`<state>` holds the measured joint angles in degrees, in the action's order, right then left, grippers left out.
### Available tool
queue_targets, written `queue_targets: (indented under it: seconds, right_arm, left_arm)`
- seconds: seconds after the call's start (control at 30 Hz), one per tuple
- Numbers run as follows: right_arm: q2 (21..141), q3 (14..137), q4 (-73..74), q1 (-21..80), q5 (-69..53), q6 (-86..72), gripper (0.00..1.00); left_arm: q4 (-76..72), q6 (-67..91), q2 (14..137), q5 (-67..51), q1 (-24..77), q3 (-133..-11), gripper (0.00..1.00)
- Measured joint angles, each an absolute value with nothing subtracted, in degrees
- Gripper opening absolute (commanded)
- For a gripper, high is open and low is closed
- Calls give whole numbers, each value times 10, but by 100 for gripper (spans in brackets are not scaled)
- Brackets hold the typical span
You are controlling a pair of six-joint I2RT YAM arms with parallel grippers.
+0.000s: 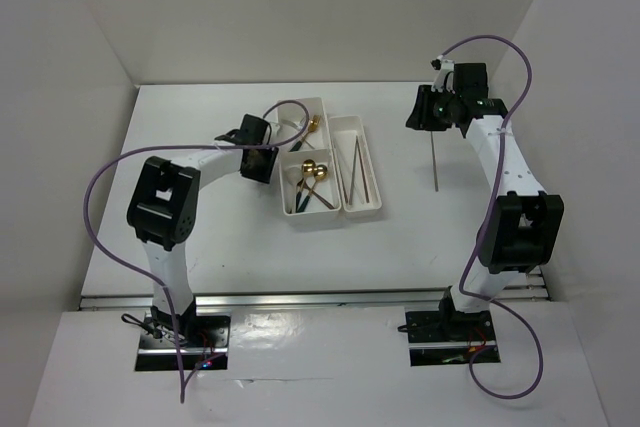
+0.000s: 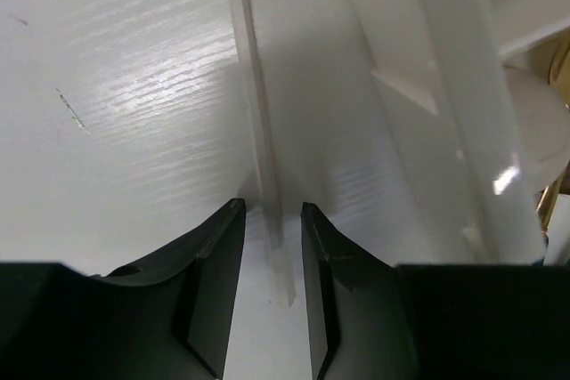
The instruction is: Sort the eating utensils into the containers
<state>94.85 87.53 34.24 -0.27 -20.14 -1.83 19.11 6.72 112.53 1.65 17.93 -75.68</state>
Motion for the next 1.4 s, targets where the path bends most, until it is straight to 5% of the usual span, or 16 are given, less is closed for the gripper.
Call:
queue_targets:
  seconds: [0.23, 0.4, 0.77, 1.1, 1.4]
  right_arm:
    - [948, 875, 343, -3, -202, -18, 42]
    - [948, 875, 343, -3, -202, -18, 41]
    - [948, 865, 343, -3, -201, -11, 38]
    - [945, 835, 339, -3, -191, -11, 38]
    - [945, 829, 339, -3, -185, -11, 38]
  left_arm:
    - [183, 76, 1140, 16, 160, -773, 32]
    - [175, 77, 1151, 18, 156, -787, 0]
    - [179, 81, 1159, 13, 129, -801, 0]
    - [242, 170, 1068, -32, -29, -792, 0]
    - [230, 356, 908, -262, -22, -820, 0]
